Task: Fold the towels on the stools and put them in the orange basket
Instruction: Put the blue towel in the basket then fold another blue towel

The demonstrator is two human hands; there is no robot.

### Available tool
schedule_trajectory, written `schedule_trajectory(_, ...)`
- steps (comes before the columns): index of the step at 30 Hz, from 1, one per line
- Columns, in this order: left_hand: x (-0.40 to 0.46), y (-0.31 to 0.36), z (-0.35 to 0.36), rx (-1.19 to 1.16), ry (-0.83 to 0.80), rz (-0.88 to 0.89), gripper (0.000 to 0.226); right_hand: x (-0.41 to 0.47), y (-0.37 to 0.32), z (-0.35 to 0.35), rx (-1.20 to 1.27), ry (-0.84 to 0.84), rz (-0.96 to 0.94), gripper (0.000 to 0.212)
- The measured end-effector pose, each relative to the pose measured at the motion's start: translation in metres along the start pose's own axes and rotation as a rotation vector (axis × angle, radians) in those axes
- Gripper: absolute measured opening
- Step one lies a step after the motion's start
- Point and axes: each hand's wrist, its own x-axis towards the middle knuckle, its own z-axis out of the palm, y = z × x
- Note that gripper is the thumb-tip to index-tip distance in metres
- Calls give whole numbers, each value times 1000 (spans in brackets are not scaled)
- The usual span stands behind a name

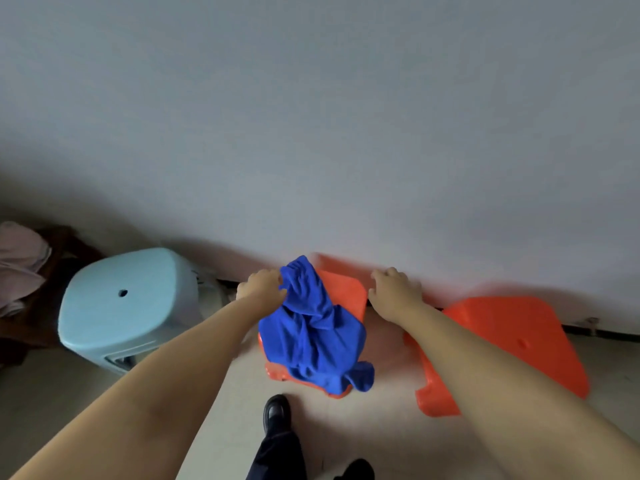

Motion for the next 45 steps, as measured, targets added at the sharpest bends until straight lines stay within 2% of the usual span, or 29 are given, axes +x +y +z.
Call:
schedule_trajectory(5, 30, -29, 19, -21, -145, 8, 30, 23, -18, 23, 14, -75, 78, 40)
schedule_trajectory(10, 67, -58, 46, -142, -260, 6, 31, 57, -42, 55, 35, -145, 128, 40)
schedule_trajectory(14, 79, -74, 81, -292, -316, -95, 26, 81, -55, 93, 93, -215, 167, 38)
schedule_trajectory(16, 88, -82, 105, -359, -345, -163, 10, 98, -56, 117, 132, -247, 171, 38)
schedule_trajectory(19, 90, -94, 145, -500, -372, -336, 18, 114, -54, 149, 183, -319, 160, 41)
schedule_trajectory(20, 91, -94, 156, -547, -366, -373, 7, 121, -51, 159, 202, -321, 148, 43)
schedule_trajectory(21, 94, -94, 169, -587, -371, -415, 14, 131, -48, 170, 219, -335, 131, 48)
schedule_trajectory(23, 99, -92, 193, -692, -375, -500, 47, 144, -45, 192, 258, -373, 96, 62)
schedule_trajectory(24, 103, -88, 203, -745, -366, -522, 55, 148, -46, 203, 285, -391, 88, 69)
schedule_trajectory(27, 120, -75, 235, -794, -295, -597, 58, 158, -54, 234, 413, -372, 145, 80)
schedule_trajectory(30, 131, -63, 248, -693, -280, -583, 39, 159, -64, 250, 617, -238, 274, 65)
schedule_trajectory(32, 133, -58, 248, -712, -261, -555, 27, 159, -68, 252, 724, -219, 350, 43)
schedule_trajectory(34, 128, -59, 243, -830, -229, -583, 16, 156, -68, 246, 771, -234, 358, 24)
schedule_trajectory(37, 116, -66, 220, -1163, -216, -684, 10, 149, -60, 216, 790, -218, 340, 28)
schedule_trajectory(40, 100, -69, 181, -1357, -248, -763, 16, 140, -48, 170, 839, -145, 362, 29)
schedule_trajectory(45, 81, -46, 94, -1676, -414, -627, 37, 129, -36, 78, 973, 65, 384, 29)
